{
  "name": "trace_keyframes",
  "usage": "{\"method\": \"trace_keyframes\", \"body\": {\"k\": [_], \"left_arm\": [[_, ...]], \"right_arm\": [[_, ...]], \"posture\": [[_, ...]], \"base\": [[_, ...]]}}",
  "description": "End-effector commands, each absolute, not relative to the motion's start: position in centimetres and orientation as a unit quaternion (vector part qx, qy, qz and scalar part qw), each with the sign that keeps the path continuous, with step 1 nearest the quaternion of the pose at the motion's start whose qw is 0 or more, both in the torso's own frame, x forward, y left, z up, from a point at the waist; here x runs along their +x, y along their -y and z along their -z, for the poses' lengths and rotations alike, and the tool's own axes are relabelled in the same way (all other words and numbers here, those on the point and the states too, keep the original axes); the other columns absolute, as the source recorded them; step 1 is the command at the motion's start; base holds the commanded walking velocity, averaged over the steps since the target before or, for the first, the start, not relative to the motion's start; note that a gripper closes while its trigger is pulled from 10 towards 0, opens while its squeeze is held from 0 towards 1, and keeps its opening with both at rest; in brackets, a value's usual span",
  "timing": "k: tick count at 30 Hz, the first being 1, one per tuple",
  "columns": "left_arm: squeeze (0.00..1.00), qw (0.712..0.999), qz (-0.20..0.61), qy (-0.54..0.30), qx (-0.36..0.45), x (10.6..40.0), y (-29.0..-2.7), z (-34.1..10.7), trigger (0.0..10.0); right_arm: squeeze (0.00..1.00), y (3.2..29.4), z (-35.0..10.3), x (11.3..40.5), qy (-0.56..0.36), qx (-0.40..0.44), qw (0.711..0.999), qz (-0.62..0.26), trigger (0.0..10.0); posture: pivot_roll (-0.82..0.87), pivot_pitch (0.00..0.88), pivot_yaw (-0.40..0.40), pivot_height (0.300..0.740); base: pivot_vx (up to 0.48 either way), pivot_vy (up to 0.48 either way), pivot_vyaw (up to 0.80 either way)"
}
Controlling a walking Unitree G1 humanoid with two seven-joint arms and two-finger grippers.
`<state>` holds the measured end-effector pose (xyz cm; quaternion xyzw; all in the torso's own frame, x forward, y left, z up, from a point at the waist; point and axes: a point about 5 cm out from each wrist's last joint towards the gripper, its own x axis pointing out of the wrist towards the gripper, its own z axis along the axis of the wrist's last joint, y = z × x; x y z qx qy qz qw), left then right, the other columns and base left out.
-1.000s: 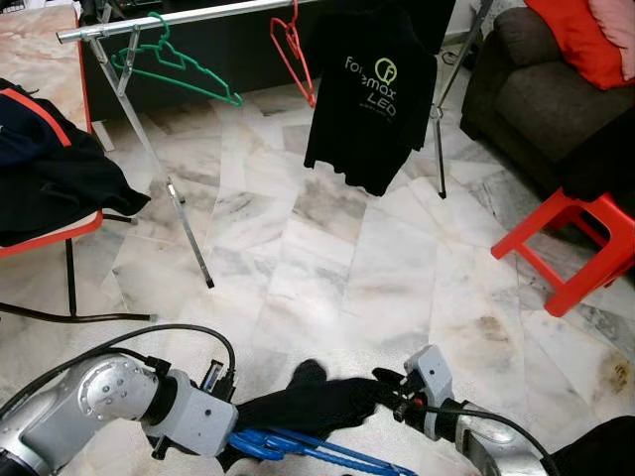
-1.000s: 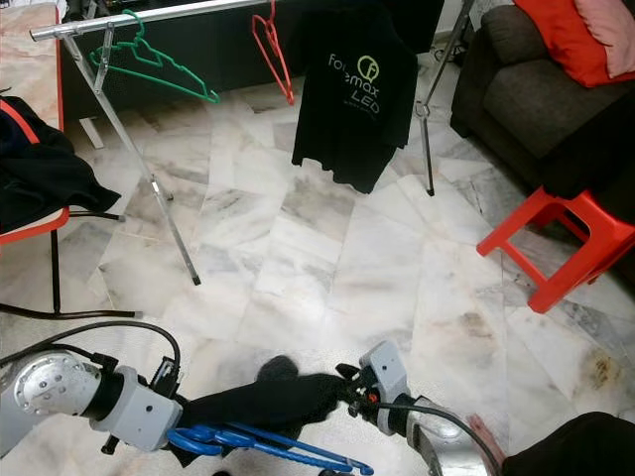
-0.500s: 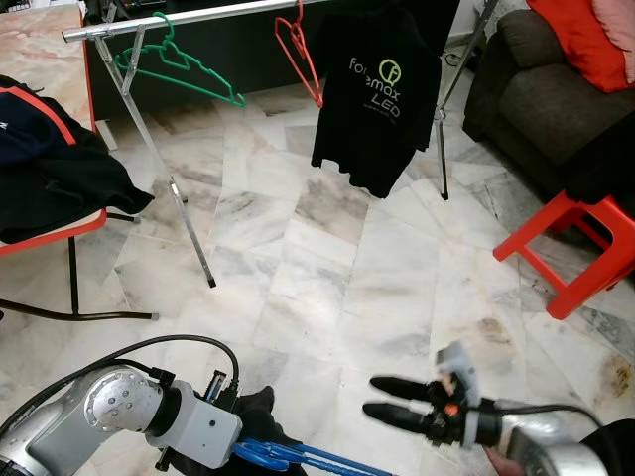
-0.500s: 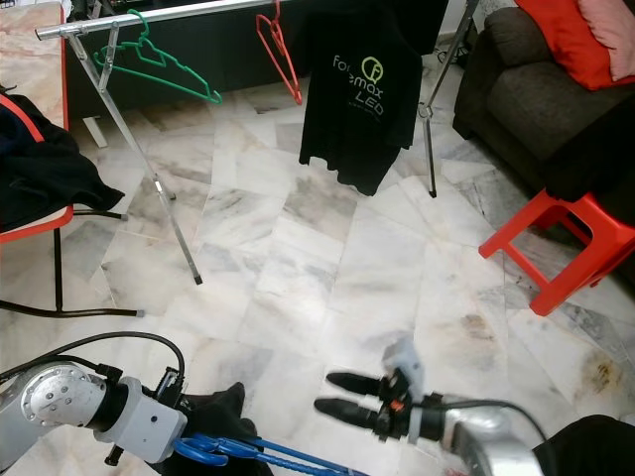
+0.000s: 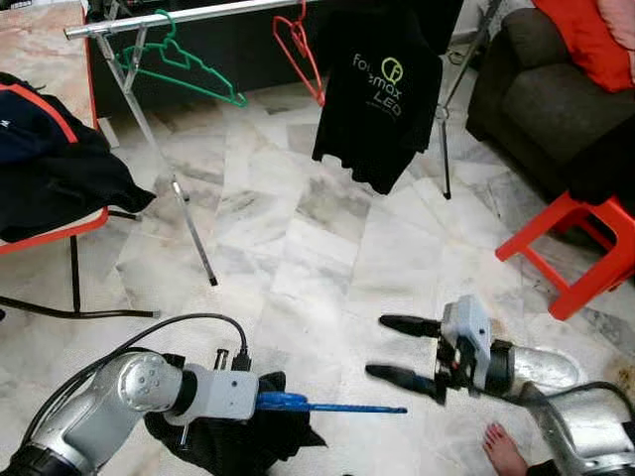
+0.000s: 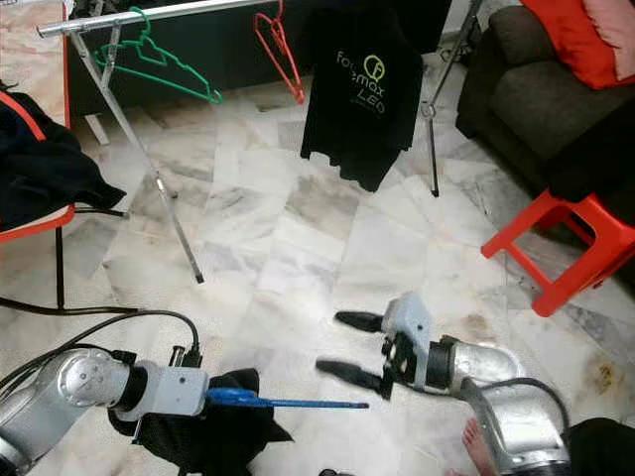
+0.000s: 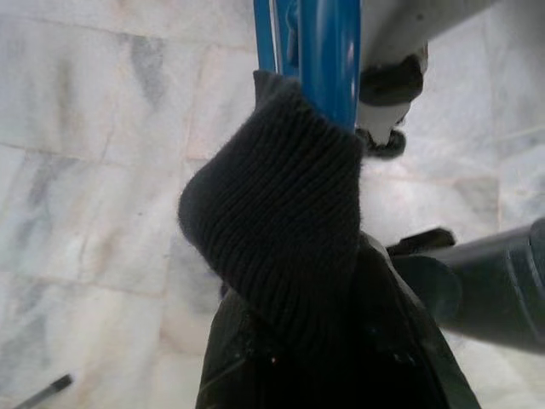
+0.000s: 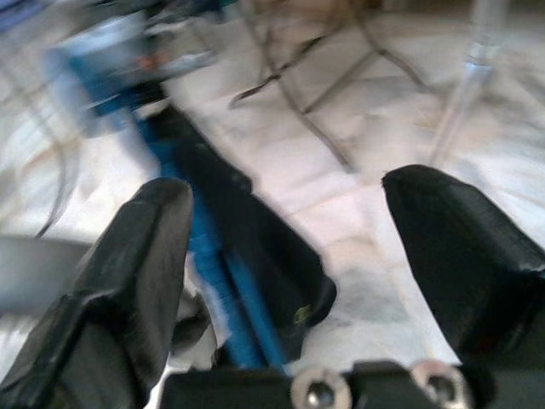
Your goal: Hang hanger
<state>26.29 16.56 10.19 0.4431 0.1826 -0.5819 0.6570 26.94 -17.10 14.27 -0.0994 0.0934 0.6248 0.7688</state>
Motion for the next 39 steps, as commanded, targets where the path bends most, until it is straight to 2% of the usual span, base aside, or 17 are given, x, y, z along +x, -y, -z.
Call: {"method": "trace_keyframes", "body": {"k": [1,2,5,7,11,14,15,18,20,22,23,29,32,35,39], "left_arm": [[0.00,0.650,0.601,-0.198,0.421,25.8,-16.2,-10.3,10.0],[0.00,0.650,0.601,-0.198,0.421,25.8,-16.2,-10.3,10.0],[0.00,0.629,0.629,-0.210,0.406,25.3,-15.2,-10.3,10.0],[0.00,0.617,0.648,-0.201,0.399,24.9,-14.2,-10.3,10.0],[0.00,0.609,0.672,-0.201,0.370,24.6,-12.2,-10.2,10.0],[0.00,0.602,0.674,-0.207,0.374,24.7,-11.9,-10.1,10.0],[0.00,0.589,0.684,-0.211,0.376,24.5,-11.6,-10.3,10.0],[0.00,0.574,0.712,-0.218,0.340,23.6,-10.9,-10.9,10.0],[0.00,0.567,0.718,-0.223,0.336,23.5,-10.7,-10.9,10.0],[0.00,0.563,0.714,-0.235,0.343,23.8,-10.8,-10.6,10.0],[0.00,0.564,0.714,-0.236,0.341,24.1,-10.6,-10.6,10.0],[0.00,0.594,0.712,-0.258,0.271,24.4,-9.1,-11.2,10.0],[0.00,0.609,0.702,-0.271,0.253,24.9,-9.0,-11.1,10.0],[0.00,0.615,0.696,-0.293,0.226,25.3,-9.2,-11.1,10.0],[0.00,0.629,0.682,-0.293,0.230,25.8,-9.0,-10.9,10.0]], "right_arm": [[0.00,17.1,-13.9,25.8,-0.119,-0.113,0.726,-0.668,10.0],[0.00,17.1,-13.9,25.8,-0.119,-0.113,0.726,-0.668,10.0],[0.00,17.4,-12.8,25.3,-0.158,-0.159,0.678,-0.700,10.0],[0.00,17.4,-12.1,25.2,-0.177,-0.183,0.659,-0.708,10.0],[0.00,16.5,-11.3,26.7,-0.181,-0.215,0.670,-0.687,10.0],[0.00,15.9,-11.5,27.5,-0.170,-0.228,0.679,-0.676,10.0],[0.00,15.6,-11.8,28.2,-0.157,-0.243,0.689,-0.665,10.0],[0.00,15.1,-12.2,29.0,-0.142,-0.244,0.701,-0.655,10.0],[0.00,14.8,-12.4,29.0,-0.139,-0.235,0.694,-0.667,10.0],[0.00,14.7,-12.4,28.6,-0.150,-0.229,0.670,-0.690,10.0],[0.00,14.8,-12.1,28.2,-0.163,-0.233,0.648,-0.706,10.0],[0.00,14.5,-11.7,26.6,-0.184,-0.204,0.600,-0.752,10.0],[0.00,14.3,-12.0,26.4,-0.178,-0.195,0.594,-0.760,10.0],[0.00,14.5,-11.7,26.5,-0.181,-0.222,0.591,-0.754,10.0],[0.00,14.4,-12.0,26.9,-0.163,-0.223,0.608,-0.745,10.0]], "posture": [[-0.03,0.211,-0.061,0.740],[-0.03,0.211,-0.061,0.740],[-0.03,0.209,-0.058,0.740],[-0.03,0.198,-0.056,0.740],[-0.02,0.203,-0.046,0.740],[-0.02,0.212,-0.043,0.740],[-0.03,0.227,-0.032,0.740],[-0.02,0.230,-0.026,0.740],[-0.02,0.240,-0.020,0.740],[-0.02,0.246,-0.016,0.740],[-0.03,0.250,-0.016,0.740],[-0.02,0.255,-0.011,0.740],[-0.02,0.259,-0.010,0.740],[-0.02,0.262,-0.007,0.740],[-0.02,0.266,-0.005,0.740]], "base": [[0.000,0.000,0.00],[0.000,0.000,0.00],[0.000,0.000,0.00],[0.000,0.000,0.00],[0.000,0.000,0.00],[0.000,0.000,0.00],[0.000,0.000,0.00],[0.000,0.000,0.00],[0.000,0.000,0.00],[0.000,0.000,0.00],[0.000,0.000,0.00],[0.000,0.000,0.00],[0.000,0.000,0.00],[0.000,0.000,0.00],[0.000,0.000,0.00]]}}
